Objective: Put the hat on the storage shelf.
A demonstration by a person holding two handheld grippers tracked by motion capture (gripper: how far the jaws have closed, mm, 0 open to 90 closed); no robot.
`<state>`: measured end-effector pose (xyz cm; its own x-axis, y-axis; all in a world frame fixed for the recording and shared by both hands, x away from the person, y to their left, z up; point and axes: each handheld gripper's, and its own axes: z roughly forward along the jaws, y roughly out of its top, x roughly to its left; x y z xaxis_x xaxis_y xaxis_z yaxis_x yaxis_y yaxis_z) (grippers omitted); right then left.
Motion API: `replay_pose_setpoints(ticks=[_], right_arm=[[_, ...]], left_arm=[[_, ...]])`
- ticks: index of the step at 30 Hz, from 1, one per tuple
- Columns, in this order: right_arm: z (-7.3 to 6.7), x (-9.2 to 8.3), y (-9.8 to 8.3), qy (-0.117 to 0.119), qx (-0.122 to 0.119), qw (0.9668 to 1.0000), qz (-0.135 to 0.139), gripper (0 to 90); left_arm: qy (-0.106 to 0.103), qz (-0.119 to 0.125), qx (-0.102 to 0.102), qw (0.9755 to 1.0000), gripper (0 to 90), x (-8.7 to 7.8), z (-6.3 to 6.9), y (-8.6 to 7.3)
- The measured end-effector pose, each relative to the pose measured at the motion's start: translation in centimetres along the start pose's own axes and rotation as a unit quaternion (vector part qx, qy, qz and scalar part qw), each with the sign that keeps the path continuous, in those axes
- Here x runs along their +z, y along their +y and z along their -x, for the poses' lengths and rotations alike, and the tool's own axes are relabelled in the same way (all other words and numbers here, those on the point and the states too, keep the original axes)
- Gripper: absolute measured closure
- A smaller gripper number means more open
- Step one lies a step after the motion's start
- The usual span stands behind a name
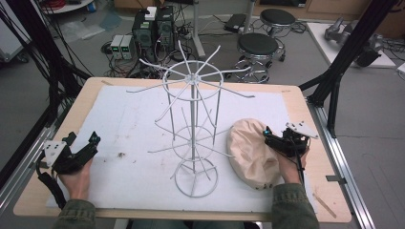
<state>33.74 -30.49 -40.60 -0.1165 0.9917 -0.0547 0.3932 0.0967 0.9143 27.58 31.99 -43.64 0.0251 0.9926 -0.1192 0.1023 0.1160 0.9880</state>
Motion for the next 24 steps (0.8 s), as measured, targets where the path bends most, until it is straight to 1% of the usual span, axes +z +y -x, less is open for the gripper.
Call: replay_pose_setpoints(ticks=[2, 6, 10, 14, 16, 17, 19, 23, 24], right_arm=[[0.0, 0.2, 0.1, 0.001, -0.003, 1.0, -0.004, 10.8], [-0.1, 1.1, 0.0, 0.007, -0.009, 0.9997, -0.023, 10.9], [-0.1, 1.4, -0.1, 0.008, -0.008, 0.9994, -0.033, 10.9], [0.1, 1.9, -0.3, 0.012, -0.011, 0.9984, -0.054, 10.9], [0.0, 2.1, -0.3, 0.013, -0.012, 0.9982, -0.057, 10.9], [-0.1, 2.2, -0.4, 0.014, -0.017, 0.9975, -0.067, 10.8], [-0.1, 2.3, -0.5, 0.014, -0.02, 0.9971, -0.071, 10.8], [-0.4, 2.8, -0.8, 0.014, -0.032, 0.995, -0.093, 10.8], [-0.4, 2.8, -0.9, 0.013, -0.032, 0.9944, -0.1, 10.8]], left_arm=[[0.0, 0.0, 0.0, 1.0, 23.5, 0.0, 0.0, 0.0], [0.0, 0.001, -0.001, 1.0, 23.5, -0.1, 0.0, 0.0], [0.002, 0.001, -0.003, 1.0, 23.5, -0.1, 0.0, 0.0], [0.001, 0.001, -0.002, 1.0, 23.5, 0.0, 0.0, 0.0], [0.0, 0.0, -0.001, 1.0, 23.5, 0.0, 0.0, 0.0], [0.0, 0.0, -0.001, 1.0, 23.5, 0.0, 0.0, 0.0], [0.0, 0.001, 0.0, 1.0, 23.5, 0.0, 0.0, 0.0], [-0.001, 0.001, -0.002, 1.0, 23.5, 0.0, 0.1, 0.0], [-0.001, 0.001, -0.002, 1.0, 23.5, 0.0, 0.1, 0.0]])
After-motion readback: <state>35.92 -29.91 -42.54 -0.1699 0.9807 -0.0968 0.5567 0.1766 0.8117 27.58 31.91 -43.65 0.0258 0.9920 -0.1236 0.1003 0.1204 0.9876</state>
